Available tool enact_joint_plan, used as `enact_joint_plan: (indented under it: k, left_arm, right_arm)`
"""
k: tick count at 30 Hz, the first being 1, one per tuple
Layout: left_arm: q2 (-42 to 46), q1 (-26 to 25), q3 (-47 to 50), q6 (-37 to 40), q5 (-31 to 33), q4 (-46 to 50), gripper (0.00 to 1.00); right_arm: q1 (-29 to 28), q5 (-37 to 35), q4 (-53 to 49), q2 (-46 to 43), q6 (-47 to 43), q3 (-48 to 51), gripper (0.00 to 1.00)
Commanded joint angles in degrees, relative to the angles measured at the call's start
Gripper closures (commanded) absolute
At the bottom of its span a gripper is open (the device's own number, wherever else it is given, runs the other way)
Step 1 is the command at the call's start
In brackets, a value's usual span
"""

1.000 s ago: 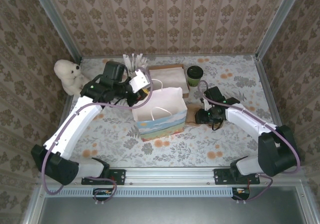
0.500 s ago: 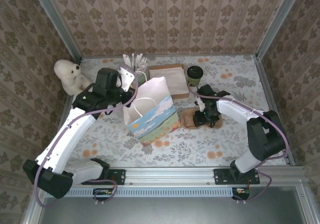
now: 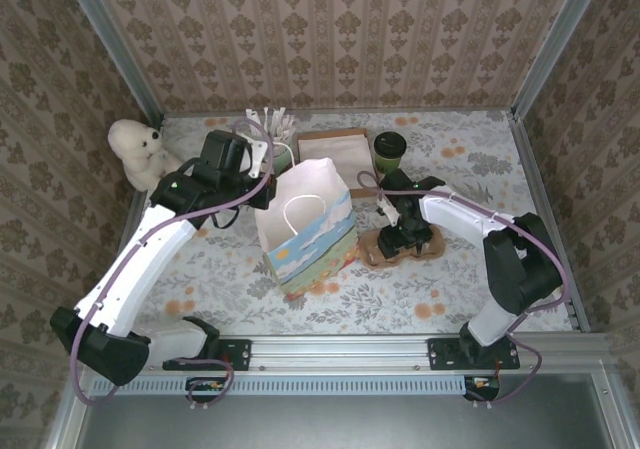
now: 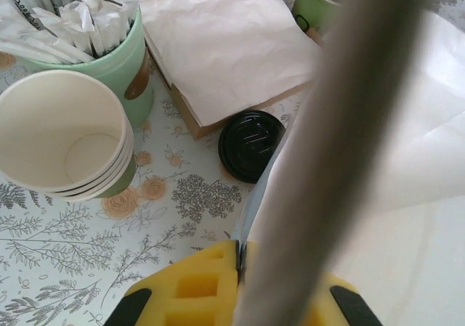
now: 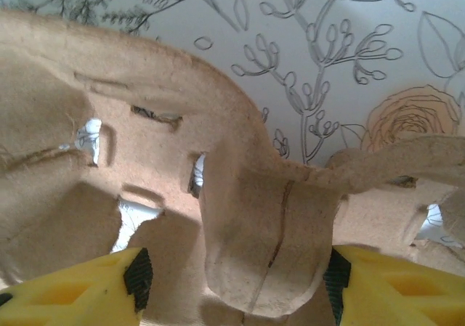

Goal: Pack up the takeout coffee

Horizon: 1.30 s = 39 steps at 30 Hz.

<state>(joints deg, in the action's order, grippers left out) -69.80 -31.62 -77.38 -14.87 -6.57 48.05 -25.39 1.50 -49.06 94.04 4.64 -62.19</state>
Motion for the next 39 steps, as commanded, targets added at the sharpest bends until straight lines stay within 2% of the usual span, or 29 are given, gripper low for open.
enact_joint_plan:
  k: [1,3,5,10,13,18,24,30,39]
  left_arm:
    - [1.60,-0.88,-1.02,-3.34,1.14,0.75,1.00]
    - [2.36,-1.08,-0.36,-3.83,1.84,0.42,1.00]
    - [2.81,-1.17,0.12,-4.21,2.49,0.29,1.00]
    - [3.06,-1.20,0.08,-3.99,3.01,0.03,1.00]
    - [3.16,-1.24,0.30,-3.85,2.99,-0.32,1.00]
    - [3.29,-1.26,0.77,-3.54,2.40,-0.42,1.00]
    - [4.04,-1.18,1.70,-1.81,0.75,-0.89,1.00]
    - [4.50,-1.17,2.00,-0.91,-0.48,-1.08,1.00]
    - [4.67,-1.17,2.15,0.65,-2.03,-2.09,1.00]
  right_arm:
    - [0.34,1.38,5.39,-4.07,10.96,1.66,0.29]
    - [-0.13,4.88,10.80,-7.46,15.99,5.10,0.27]
    - [-0.72,5.10,13.18,-9.19,17.16,7.40,0.23]
    - [-0.98,-2.80,10.44,-7.92,13.55,8.76,0.16]
    - [-0.98,-3.44,10.19,-5.38,12.06,8.38,0.16]
    - [-0.83,-6.50,11.64,-3.95,14.79,8.23,0.22]
    - [-0.72,-9.08,10.20,-3.79,16.71,8.40,0.20]
    - [-0.72,-8.96,12.31,-3.97,17.79,9.39,0.33]
    - [-0.80,-11.85,11.33,-5.06,19.59,9.33,0.44]
